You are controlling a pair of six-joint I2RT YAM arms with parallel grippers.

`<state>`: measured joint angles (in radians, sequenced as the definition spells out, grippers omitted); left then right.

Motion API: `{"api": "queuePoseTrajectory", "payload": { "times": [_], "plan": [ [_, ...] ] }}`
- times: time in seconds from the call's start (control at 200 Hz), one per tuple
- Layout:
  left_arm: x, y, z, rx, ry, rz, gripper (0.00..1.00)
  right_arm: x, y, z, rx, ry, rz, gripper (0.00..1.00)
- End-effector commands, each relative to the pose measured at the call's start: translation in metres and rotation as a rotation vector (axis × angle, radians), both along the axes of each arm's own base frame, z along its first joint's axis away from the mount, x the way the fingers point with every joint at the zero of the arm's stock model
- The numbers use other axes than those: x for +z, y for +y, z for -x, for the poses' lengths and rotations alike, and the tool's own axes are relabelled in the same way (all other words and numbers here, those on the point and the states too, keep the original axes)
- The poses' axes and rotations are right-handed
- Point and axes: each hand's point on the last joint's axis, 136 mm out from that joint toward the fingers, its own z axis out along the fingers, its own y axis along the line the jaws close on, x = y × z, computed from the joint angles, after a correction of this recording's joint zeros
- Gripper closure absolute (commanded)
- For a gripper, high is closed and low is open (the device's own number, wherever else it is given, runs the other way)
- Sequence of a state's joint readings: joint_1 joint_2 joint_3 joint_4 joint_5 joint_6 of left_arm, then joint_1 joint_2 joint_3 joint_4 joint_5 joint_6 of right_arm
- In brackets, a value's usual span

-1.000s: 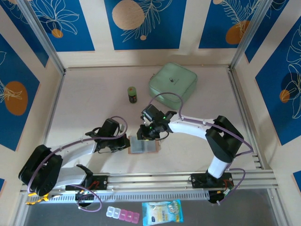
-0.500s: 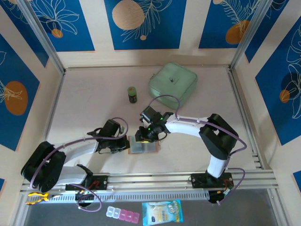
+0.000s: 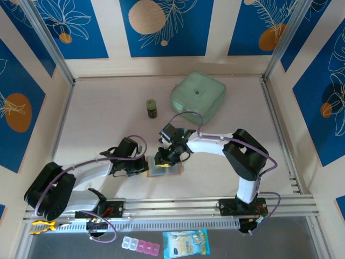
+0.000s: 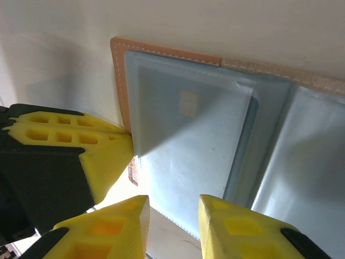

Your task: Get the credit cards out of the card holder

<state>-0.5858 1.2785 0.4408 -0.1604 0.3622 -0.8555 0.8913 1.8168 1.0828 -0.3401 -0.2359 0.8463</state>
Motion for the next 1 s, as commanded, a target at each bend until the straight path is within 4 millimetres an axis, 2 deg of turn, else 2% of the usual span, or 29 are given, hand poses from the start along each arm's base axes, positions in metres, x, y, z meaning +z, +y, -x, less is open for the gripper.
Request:
{"api": "queuePoseTrajectory", "payload": {
  "times": [0.0,0.23,0.475,0.77,0.995],
  "plan": [
    [-0.009,0.008,0.006,0.004,0.008,-0.041,0.98,0.002,0.01,0.005,0.033,0.022,-0.028,0.69],
    [-0.009,0.007,0.005,0.004,0.009,-0.04,0.98,-0.005,0.004,0.005,0.015,0.042,0.02,0.69],
    [-0.012,0.007,0.006,0.001,0.016,-0.043,0.98,-0.011,-0.013,0.003,-0.018,0.032,0.095,0.69],
    [-0.012,0.007,0.006,0.002,0.018,-0.044,0.98,-0.008,-0.024,0.001,-0.038,0.023,0.089,0.69],
    [0.002,0.005,0.001,0.004,-0.012,-0.03,0.98,-0.012,-0.024,0.001,-0.033,0.038,0.075,0.7]
  ]
}}
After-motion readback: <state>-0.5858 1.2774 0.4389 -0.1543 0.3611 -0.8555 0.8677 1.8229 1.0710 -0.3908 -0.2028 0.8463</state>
